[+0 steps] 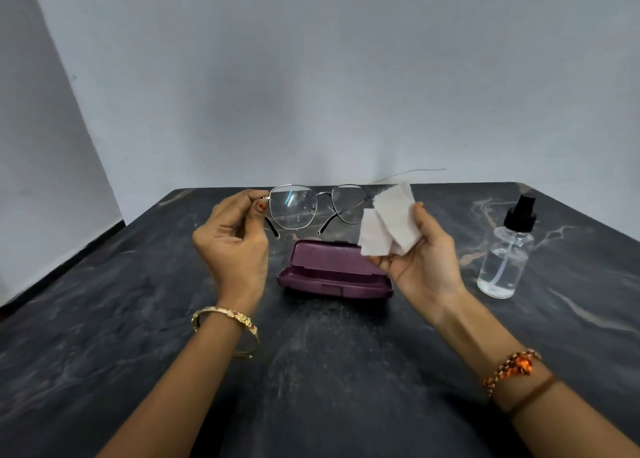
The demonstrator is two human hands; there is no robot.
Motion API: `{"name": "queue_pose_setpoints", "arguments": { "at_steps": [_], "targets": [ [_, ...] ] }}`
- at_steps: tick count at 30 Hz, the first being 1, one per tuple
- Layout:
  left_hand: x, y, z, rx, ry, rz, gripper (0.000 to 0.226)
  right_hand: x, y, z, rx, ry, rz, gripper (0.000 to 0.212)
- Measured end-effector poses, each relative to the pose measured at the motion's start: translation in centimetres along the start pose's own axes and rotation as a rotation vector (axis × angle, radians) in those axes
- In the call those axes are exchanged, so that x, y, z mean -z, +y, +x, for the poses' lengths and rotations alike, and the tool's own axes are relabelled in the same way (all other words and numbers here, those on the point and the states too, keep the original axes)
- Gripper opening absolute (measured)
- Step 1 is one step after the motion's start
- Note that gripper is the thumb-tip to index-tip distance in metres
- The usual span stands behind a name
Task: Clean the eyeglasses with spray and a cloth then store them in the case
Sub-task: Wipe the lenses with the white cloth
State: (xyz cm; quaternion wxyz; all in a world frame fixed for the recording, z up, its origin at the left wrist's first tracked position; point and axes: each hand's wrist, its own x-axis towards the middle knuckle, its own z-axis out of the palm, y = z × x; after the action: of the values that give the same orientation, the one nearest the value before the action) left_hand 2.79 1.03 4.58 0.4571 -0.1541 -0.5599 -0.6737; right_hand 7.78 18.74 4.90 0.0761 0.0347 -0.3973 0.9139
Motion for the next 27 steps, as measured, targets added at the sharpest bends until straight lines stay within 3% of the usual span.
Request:
{"name": "queue_pose_setpoints", "arguments": {
  "at_steps": [6, 14, 22, 27],
  "targets": [
    [-0.2, 0.2, -0.1, -0.026, 0.032, -0.057, 0.034, -1.0, 2.2, -0.8, -0.197, -0.132, 0.01, 0.045],
    [-0.7, 0.7, -0.4, 0.067, 0.148, -0.091, 0.031, -1.7, 3.7, -1.7, -0.249, -0.13, 0.147, 0.041],
    [-1.2, 0.8, -2.5, -0.1, -0.047, 0.039, 0.024, -2.9, 4.4, -2.5, -0.183, -0.02, 0.343, 0.042],
    [-1.3, 0.5, -2.6, -0.125, -0.028, 0.073, 0.02, -2.9, 3.9, -2.7, -0.164, -0.007, 0.388, 0.042]
  ]
}}
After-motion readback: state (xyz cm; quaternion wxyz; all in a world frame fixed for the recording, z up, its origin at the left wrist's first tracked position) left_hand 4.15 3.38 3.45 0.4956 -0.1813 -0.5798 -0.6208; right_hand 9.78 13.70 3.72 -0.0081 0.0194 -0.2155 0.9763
